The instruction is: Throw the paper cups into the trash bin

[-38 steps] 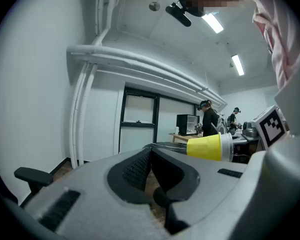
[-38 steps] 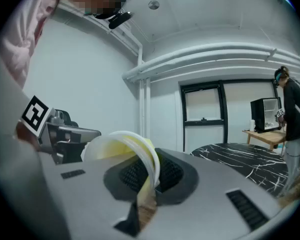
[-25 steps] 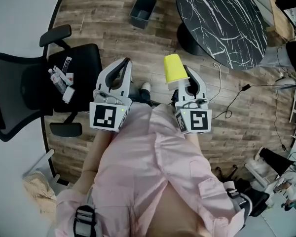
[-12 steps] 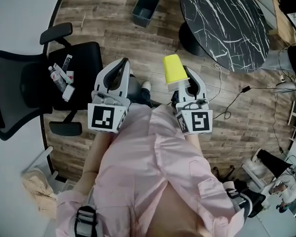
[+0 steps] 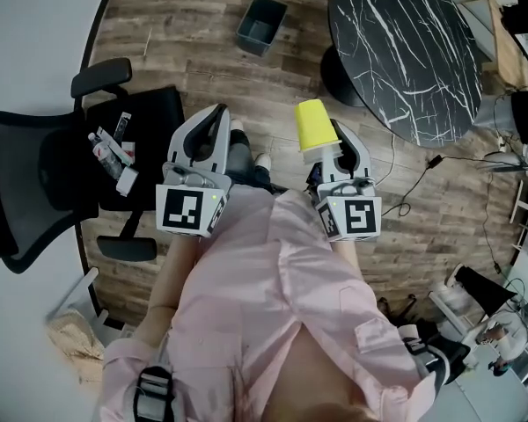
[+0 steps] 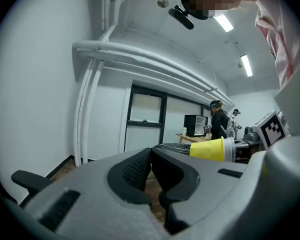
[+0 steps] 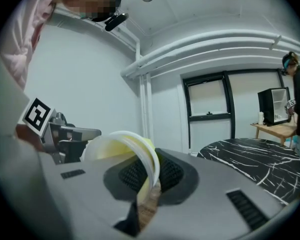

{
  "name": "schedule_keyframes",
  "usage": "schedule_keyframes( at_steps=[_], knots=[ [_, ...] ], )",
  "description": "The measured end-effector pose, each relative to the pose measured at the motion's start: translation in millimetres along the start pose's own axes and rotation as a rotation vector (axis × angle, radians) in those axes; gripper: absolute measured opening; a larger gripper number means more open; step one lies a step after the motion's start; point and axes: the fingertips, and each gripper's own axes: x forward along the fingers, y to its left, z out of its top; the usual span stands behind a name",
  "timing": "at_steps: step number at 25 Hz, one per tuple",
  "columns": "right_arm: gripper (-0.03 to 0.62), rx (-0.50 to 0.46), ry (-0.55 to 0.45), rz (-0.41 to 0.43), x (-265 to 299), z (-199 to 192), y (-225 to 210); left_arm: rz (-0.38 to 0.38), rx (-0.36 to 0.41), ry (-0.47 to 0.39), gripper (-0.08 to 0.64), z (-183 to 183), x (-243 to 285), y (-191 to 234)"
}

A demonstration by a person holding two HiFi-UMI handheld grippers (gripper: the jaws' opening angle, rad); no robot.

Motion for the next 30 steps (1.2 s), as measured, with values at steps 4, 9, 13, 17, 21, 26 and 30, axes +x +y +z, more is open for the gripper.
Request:
schedule_keyframes(
  at_steps=[4,9,13,17,21,26,30],
  knots=[
    [0.041,0.001,0.0,-0.018,32.5,16.5,1.6,-0.011,0.0,0.01,0.016,11.7,22.5,27.1],
    [0.041,0.013,0.01,-0.03,69.6,23.6,7.0,-0.037,-0.007,0.02,0.015,17.3,43.0,52.4],
    [0.041,0.022,0.017,-0.045,92.2,24.0,14.6,-0.049,-0.01,0.027,0.017,15.9,51.4,73.5],
    [0.041,0.031,0.011,-0.065,109.5,26.2,22.4,-0.053,0.003,0.036,0.016,11.7,55.4,97.2],
    [0.041,0.025,0.018,-0.066,120.4,28.2,25.5,-0.043,-0.001,0.039,0.015,12.2,60.1,111.9],
    [0.041,0.029,0.029,-0.07,135.4,27.8,20.8,-0.052,0.008,0.042,0.015,14.1,72.8,117.4],
    [0.041,0.034,0.034,-0.063,149.0,27.5,9.6,-0.083,0.012,0.046,0.015,13.9,87.8,115.4]
  ],
)
